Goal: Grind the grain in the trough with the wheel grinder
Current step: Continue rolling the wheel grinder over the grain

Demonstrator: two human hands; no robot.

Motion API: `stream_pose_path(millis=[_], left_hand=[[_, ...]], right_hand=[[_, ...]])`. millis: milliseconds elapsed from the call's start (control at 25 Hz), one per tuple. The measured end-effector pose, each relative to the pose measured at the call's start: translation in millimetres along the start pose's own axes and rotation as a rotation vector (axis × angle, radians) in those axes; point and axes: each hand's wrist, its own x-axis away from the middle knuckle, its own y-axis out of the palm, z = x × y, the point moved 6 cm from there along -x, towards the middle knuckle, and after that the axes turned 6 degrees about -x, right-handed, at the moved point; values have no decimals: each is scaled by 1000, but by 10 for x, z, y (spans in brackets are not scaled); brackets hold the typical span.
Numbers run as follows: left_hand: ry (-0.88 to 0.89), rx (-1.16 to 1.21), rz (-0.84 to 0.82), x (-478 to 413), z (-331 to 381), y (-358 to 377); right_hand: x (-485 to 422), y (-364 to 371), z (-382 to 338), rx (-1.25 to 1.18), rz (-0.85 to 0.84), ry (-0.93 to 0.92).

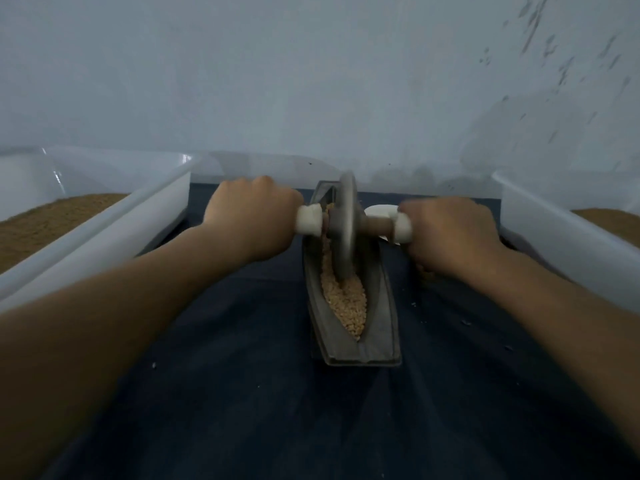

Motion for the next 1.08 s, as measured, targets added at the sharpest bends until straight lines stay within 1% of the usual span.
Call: stream_pose_path(millis=[80,120,160,200,280,320,360,400,520,600,640,720,800,880,960,1080], left_hand=[[-65,112,-142,-231,-23,112],[-62,138,-178,-278,-33,146],[-32,141,-179,-232,-43,129],[14,127,-134,-113,-49,79],[107,62,66,188,-25,-35],[117,28,126,280,-24,-86],[103,-4,148,271,-46,-102],[79,-25,136,216,-38,-79],[-11,-35,-25,-142,31,28],[18,-53,-52,-303,41,-3],[45,-44,-46,-305,43,-24],[87,-15,-6,-152,21,-45],[106,-8,81,97,-27,-67],[129,-33,162,284,-59,-114],[104,-22,132,299,-104,-76],[-3,54,-1,163,-143,115]], right_hand=[[-313,-70,-80,61,-33,50],[-383,-66,-82,77,-78,61],[-353,-70,-57,76,-111,52],[-232,-76,-23,64,-116,25],[126,-112,39,68,14,-59],[245,-115,49,95,74,-75],[251,-98,55,96,79,-83],[170,-76,42,82,47,-72],[-250,65,3,0,-178,22],[-385,112,15,-72,-255,47],[-340,114,36,-78,-254,46],[-156,96,74,-26,-162,16],[26,39,73,38,-41,-14],[195,-37,55,45,7,-25],[259,-92,30,65,17,-27],[148,-117,-20,95,30,-41]])
